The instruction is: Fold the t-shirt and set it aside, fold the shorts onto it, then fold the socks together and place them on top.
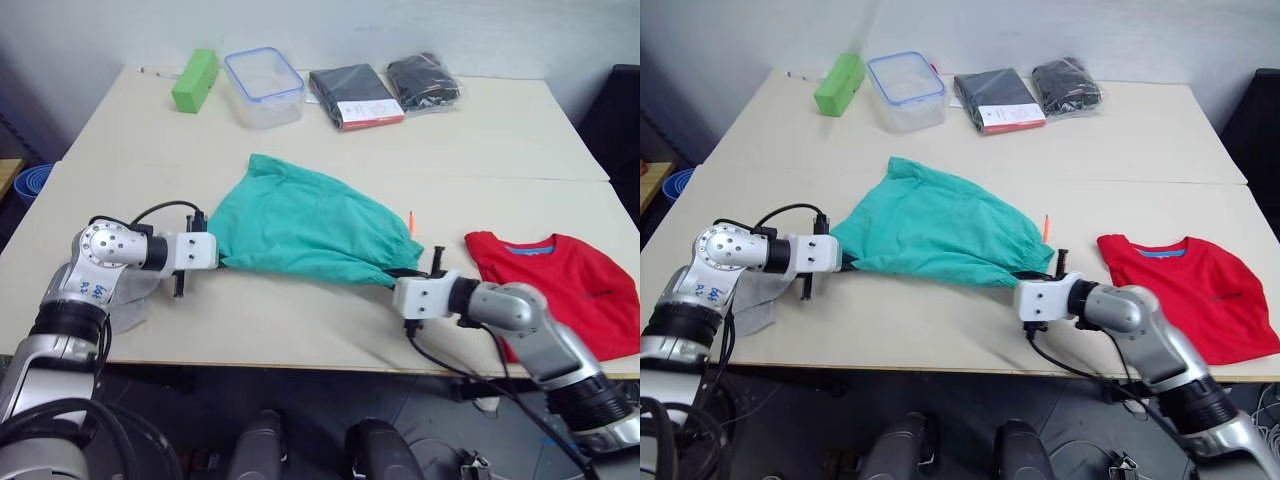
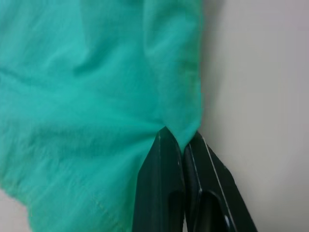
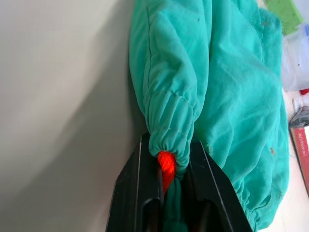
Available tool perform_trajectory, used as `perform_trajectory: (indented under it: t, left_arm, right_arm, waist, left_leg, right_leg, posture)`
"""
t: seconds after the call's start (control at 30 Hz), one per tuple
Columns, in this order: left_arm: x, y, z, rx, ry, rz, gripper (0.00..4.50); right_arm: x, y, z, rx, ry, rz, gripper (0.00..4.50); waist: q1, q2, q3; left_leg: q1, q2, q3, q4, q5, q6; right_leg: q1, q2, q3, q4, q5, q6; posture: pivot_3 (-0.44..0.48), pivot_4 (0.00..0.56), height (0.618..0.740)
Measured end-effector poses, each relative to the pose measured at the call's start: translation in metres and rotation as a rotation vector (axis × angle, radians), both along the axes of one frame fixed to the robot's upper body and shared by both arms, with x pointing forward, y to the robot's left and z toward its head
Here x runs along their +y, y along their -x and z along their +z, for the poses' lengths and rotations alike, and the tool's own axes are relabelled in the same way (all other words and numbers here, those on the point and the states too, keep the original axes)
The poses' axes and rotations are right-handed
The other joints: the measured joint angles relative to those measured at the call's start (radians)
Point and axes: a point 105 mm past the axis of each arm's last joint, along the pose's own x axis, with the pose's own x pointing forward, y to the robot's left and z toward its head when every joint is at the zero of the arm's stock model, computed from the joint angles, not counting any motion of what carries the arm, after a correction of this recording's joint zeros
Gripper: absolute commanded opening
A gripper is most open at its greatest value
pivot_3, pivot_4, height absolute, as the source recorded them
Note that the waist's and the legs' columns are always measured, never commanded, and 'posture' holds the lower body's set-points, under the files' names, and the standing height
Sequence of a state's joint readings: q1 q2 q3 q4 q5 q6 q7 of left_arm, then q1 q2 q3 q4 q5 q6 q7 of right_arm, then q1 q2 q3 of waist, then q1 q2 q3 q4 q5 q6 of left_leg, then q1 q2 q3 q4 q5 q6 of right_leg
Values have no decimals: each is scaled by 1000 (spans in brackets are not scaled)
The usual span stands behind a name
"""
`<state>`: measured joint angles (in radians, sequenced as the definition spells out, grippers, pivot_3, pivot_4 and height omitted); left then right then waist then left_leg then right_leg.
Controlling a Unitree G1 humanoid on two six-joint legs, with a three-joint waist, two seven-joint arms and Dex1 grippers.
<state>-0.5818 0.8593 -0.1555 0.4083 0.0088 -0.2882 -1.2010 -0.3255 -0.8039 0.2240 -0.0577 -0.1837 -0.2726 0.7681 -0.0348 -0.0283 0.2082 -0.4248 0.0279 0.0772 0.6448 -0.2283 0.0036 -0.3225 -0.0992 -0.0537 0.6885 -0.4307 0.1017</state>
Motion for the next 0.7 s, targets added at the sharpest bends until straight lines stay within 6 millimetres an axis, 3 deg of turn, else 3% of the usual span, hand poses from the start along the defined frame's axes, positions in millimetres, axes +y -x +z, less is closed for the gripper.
perform_trajectory:
  t: [0.17, 0.27, 0.63, 0.67, 0.7]
  left_arm:
    - [-22, 53, -10, 196, 51, -14, 0]
    - [-35, 74, -14, 231, 51, -4, 0]
    - [-40, 74, -22, 200, 97, 140, 0]
    - [-39, 74, -22, 203, 104, 147, 210]
    - [-38, 73, -22, 208, 110, 153, 438]
  right_arm:
    - [-24, 13, -2, 23, 103, 156, 38]
    - [-35, 13, -4, 19, 151, 208, 38]
    - [-43, 6, -11, -38, 193, 262, 38]
    - [-42, 6, -11, -41, 192, 264, 764]
    - [-42, 6, -11, -41, 191, 263, 981]
  waist:
    - [-3, 1, 1]
    - [-2, 2, 1]
    - [4, 3, 2]
    - [4, 3, 2]
    - [5, 3, 2]
  left_leg:
    - [2, 1, 0, -1, -1, 1]
    - [3, 1, 1, 0, -1, 1]
    - [4, 1, 0, 0, -1, 2]
    - [5, 2, 0, 0, -1, 2]
    - [5, 2, 0, 0, -1, 2]
  right_leg:
    - [2, 1, 2, -2, 0, 0]
    - [4, 1, 3, -4, -1, -1]
    - [11, 2, 2, -13, -2, -5]
    - [12, 2, 2, -14, -2, -5]
    - [12, 2, 2, -14, -2, -5]
  posture:
    - [0, 150, 740]
    - [0, 150, 740]
    - [0, 150, 740]
    - [0, 150, 740]
    - [0, 150, 740]
